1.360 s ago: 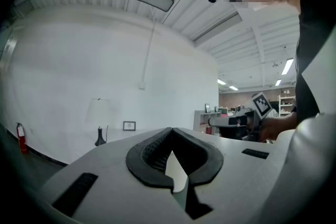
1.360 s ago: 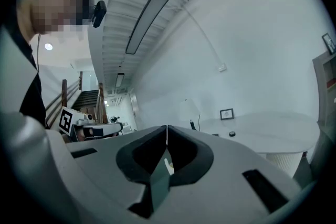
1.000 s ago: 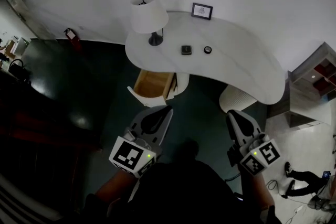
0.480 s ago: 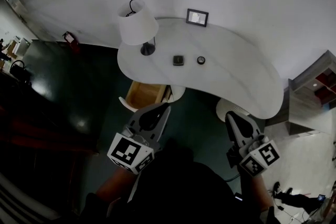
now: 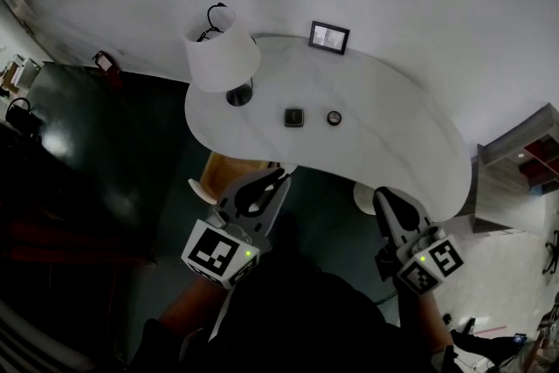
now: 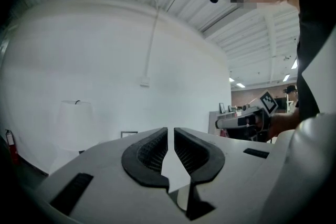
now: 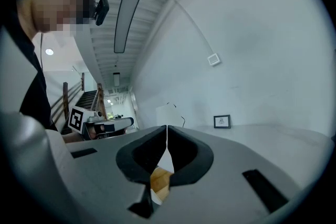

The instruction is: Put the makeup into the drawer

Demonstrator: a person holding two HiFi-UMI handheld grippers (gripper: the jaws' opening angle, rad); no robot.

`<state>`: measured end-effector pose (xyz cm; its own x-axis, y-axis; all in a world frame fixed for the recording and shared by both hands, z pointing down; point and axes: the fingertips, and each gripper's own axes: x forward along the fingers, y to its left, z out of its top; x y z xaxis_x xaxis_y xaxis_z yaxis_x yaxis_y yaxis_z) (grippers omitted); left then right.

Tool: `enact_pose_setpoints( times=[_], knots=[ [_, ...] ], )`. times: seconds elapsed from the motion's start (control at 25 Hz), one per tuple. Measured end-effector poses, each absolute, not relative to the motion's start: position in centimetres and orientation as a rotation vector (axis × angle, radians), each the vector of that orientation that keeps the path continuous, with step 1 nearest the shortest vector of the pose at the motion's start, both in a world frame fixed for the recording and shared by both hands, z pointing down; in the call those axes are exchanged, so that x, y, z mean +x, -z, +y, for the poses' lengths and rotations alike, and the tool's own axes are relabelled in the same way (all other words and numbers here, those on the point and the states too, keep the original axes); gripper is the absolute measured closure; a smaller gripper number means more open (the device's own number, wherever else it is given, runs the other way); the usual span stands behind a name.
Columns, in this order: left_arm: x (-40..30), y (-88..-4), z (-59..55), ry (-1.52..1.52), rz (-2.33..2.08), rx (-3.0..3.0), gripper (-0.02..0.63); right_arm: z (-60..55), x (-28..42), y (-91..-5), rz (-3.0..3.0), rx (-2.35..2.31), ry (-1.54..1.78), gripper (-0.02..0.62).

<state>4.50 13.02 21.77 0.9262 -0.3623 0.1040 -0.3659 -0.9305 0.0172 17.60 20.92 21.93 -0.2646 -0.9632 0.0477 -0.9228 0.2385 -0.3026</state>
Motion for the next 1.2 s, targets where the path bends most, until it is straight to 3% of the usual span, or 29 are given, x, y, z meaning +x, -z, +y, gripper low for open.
enact_pose_setpoints(
  times=[0.16,0.48,0.68,1.2],
  knots=[
    [5.2,-22.6,9.1,-0.151,-0.522,3.044,0.506,16.9,18.3,-22.3,2.372,-1.852,0.413,0.578],
    [6.0,-24.0,2.7,-0.143,-0.428,3.029,0.468,9.9,18.2,-22.5,2.382,-1.883,0.432,0.578],
    [7.1,-26.2,0.2,-0.256,-0.370,3.044,0.413,7.9,18.4,-23.5,2.369,-1.893,0.495,0.578],
    [12.1,-33.1,-4.4,-0.617,-0.281,3.058,0.353,4.0,20.6,-27.0,2.366,-1.787,0.660,0.578]
  ],
)
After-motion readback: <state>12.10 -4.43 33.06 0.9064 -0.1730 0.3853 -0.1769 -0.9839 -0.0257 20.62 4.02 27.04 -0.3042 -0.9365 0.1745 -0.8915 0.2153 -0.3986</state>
